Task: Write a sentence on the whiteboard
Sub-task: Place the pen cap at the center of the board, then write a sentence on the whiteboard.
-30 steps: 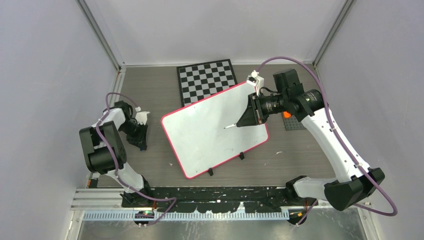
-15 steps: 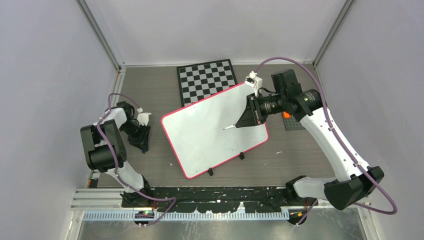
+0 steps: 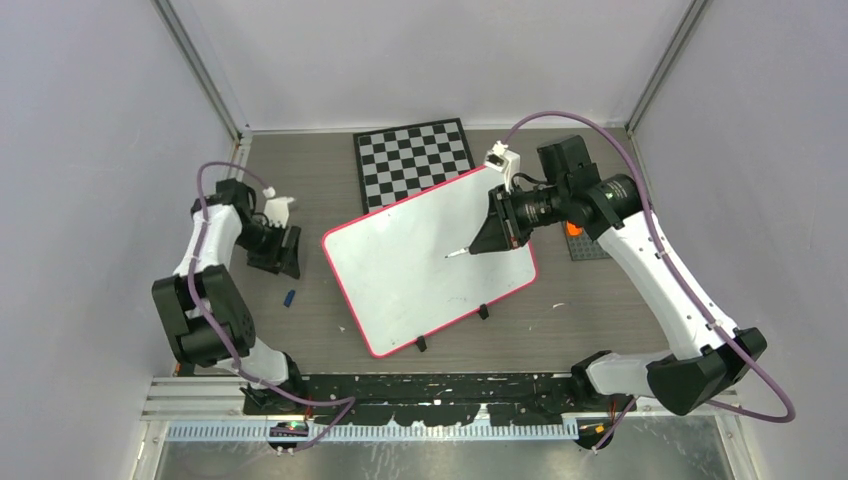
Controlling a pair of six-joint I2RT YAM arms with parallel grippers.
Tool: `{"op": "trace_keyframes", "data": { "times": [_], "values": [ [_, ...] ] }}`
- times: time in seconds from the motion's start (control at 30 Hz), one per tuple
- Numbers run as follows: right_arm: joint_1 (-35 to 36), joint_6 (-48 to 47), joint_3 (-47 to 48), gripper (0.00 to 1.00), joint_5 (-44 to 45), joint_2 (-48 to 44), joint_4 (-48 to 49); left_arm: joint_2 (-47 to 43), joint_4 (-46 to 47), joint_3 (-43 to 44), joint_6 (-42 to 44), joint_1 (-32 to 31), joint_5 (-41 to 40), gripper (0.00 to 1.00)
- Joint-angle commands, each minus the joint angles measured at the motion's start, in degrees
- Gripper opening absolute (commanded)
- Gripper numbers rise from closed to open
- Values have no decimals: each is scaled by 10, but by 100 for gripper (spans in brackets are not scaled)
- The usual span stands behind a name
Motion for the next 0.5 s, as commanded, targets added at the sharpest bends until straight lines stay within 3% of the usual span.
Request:
{"op": "trace_keyframes", "data": {
  "times": [0.0, 0.1, 0.27, 0.37, 0.47],
  "values": [
    [28, -21, 41, 0, 57, 11, -9, -75, -66, 72, -21, 2, 83, 62],
    [66, -43, 80, 0, 134, 31, -48, -105, -85, 112, -46, 2, 119, 64],
    [92, -69, 163, 0, 232, 72, -101, -159, -76, 129, -96, 1, 158, 83],
    [92, -32, 154, 0, 308, 57, -73, -181, -42, 124, -144, 1, 132, 86],
    [91, -6, 140, 0, 330, 21, -26, -199, -3, 117, -210, 2, 69, 90]
  ]
}}
